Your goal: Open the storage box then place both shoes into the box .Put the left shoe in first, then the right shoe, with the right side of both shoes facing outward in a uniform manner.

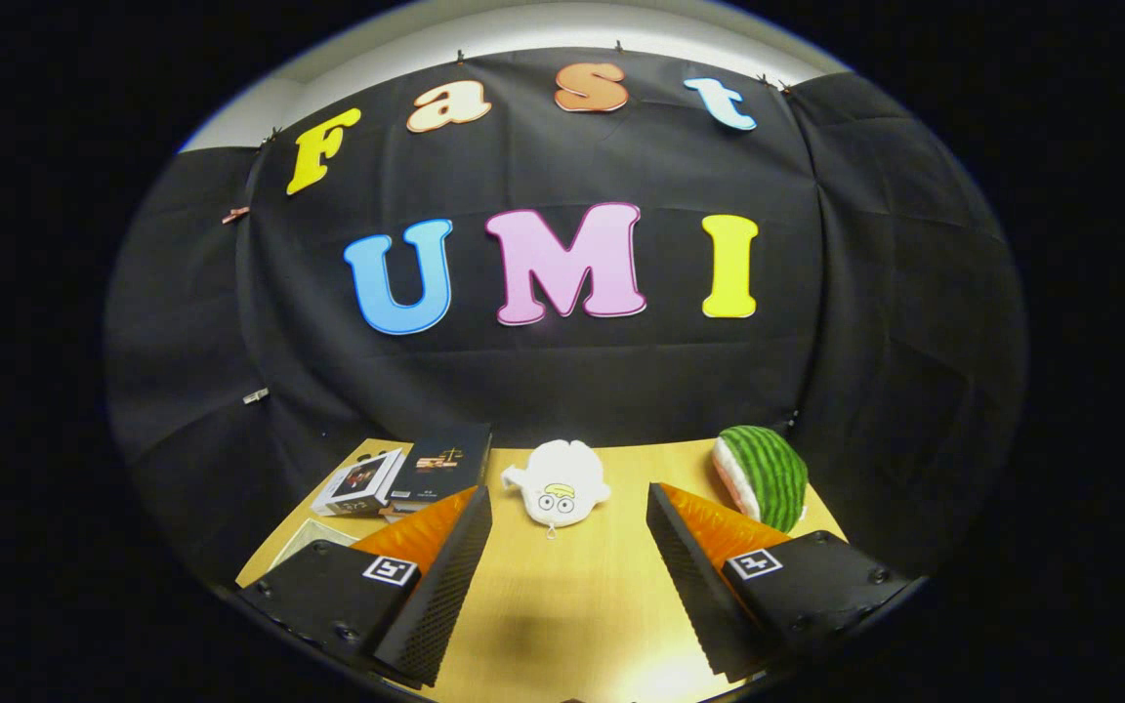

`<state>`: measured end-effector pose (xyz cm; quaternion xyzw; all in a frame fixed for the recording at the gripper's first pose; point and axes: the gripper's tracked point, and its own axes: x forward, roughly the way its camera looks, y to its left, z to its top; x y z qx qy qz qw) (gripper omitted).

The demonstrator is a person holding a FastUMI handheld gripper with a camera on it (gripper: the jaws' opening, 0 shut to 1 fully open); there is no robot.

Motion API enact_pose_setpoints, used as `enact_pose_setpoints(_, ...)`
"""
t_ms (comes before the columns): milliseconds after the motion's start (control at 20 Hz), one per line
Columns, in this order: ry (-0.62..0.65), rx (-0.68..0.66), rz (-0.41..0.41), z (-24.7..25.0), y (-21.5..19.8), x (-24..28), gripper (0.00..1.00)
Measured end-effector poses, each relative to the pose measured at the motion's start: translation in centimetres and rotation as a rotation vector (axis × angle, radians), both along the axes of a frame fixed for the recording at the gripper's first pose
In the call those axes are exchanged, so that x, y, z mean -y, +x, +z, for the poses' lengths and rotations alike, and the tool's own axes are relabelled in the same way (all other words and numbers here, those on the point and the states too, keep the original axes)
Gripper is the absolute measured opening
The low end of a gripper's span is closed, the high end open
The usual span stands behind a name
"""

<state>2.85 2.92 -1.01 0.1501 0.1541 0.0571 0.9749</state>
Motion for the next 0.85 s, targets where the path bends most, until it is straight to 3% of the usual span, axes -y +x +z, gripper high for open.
enact_pose_setpoints(350, -0.120, 0.130, -0.098, 1.5, -1.6, 7.8, 0.98)
enact_pose_setpoints(850, -0.152, 0.159, -0.120, 1.0, -2.7, 10.8, 0.96)
